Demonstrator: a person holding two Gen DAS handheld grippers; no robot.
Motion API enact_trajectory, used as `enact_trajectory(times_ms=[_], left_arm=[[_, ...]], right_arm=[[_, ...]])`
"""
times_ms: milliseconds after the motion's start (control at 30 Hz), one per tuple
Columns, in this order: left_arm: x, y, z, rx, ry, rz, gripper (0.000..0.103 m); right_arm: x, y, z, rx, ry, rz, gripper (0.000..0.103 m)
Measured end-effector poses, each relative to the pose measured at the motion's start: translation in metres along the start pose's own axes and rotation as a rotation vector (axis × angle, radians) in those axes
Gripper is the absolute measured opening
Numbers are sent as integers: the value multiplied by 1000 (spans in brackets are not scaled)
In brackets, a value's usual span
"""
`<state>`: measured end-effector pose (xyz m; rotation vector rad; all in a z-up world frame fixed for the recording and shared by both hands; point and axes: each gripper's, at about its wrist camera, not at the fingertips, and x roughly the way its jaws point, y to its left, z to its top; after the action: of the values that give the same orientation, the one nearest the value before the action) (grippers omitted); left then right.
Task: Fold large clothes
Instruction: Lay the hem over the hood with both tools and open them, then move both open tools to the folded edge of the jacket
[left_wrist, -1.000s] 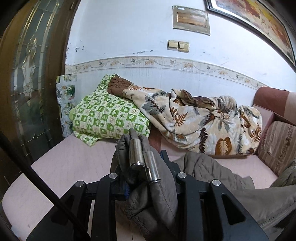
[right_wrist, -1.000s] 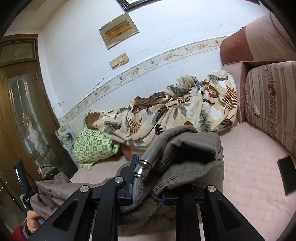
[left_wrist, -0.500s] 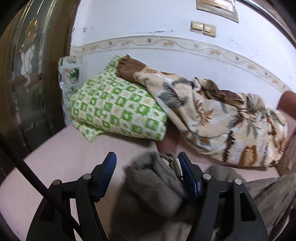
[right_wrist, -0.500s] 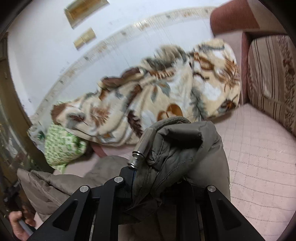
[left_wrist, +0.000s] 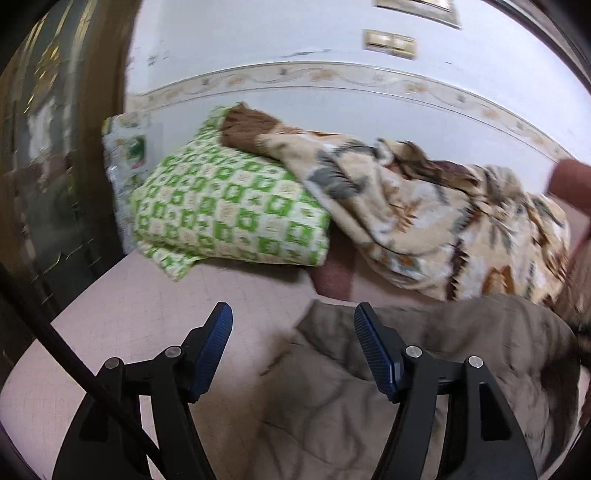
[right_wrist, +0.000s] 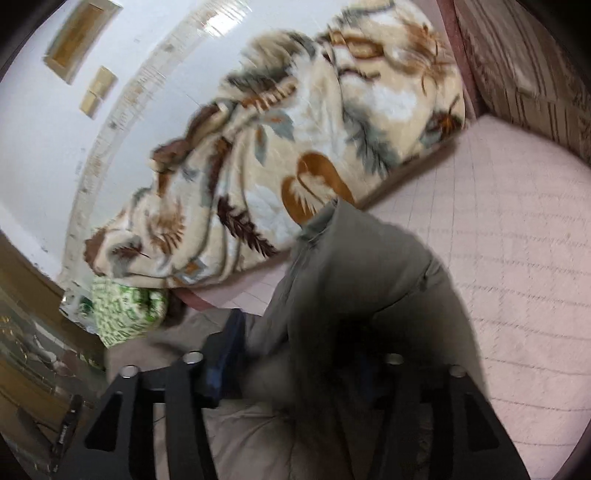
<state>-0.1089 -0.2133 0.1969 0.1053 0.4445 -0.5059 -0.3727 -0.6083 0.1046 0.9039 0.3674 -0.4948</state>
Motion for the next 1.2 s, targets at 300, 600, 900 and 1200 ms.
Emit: enact_trajectory(times_ms=[300, 600, 900, 1200], left_arm=[[-46, -95, -49, 205, 25, -200, 68], [4, -153, -82, 309, 115, -188, 68], [113, -153, -90, 243, 344, -216, 79], [153, -161, -98, 247, 399, -183, 86]], right_arm=[[-67, 36, -51, -261, -12, 10, 72], [-16, 82, -119, -570, 61, -80, 72], [80, 50, -86, -516, 213, -225, 69], [114, 36, -77, -501, 273, -270, 70]])
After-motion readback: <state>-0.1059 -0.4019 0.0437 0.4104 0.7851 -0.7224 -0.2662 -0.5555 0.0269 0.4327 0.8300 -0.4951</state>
